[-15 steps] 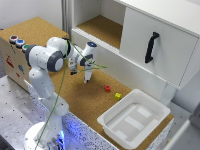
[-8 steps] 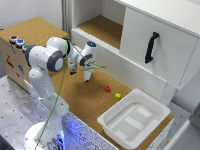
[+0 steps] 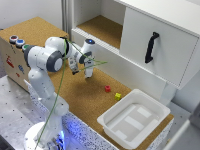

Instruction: Put the purple object on top of the drawer

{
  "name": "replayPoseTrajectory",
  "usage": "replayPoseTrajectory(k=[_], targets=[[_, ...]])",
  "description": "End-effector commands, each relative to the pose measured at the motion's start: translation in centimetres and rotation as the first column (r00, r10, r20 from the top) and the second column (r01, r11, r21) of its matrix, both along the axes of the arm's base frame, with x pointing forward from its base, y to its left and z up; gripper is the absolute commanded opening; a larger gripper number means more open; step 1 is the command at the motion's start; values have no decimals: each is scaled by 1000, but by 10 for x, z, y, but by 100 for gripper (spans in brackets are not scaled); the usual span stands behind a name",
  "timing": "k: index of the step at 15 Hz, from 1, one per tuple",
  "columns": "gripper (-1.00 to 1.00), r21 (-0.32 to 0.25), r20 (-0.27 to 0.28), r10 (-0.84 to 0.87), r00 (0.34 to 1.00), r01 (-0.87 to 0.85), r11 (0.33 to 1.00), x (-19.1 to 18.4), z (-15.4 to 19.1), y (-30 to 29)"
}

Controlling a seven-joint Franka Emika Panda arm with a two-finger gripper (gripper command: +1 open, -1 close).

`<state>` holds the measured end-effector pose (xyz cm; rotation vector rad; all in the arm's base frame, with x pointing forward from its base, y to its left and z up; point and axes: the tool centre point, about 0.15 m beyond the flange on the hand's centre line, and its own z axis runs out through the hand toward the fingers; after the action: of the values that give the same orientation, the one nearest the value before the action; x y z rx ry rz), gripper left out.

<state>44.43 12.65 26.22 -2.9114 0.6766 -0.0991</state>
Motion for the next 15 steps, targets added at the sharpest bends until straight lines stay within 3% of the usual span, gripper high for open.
replayPoseTrajectory(k=[1,4,7,10,15], targets=[[-100,-38,-26,281,959,-282,959,-5,100,45],[-100,-87,19,493,870,-490,867,-15,161,98],[-100,-116,-3,682,732,-677,726,-29,203,150],[-100,-99,-44,835,549,-834,543,-46,225,208],[-100,-27,-43,977,211,-977,210,-70,231,294]])
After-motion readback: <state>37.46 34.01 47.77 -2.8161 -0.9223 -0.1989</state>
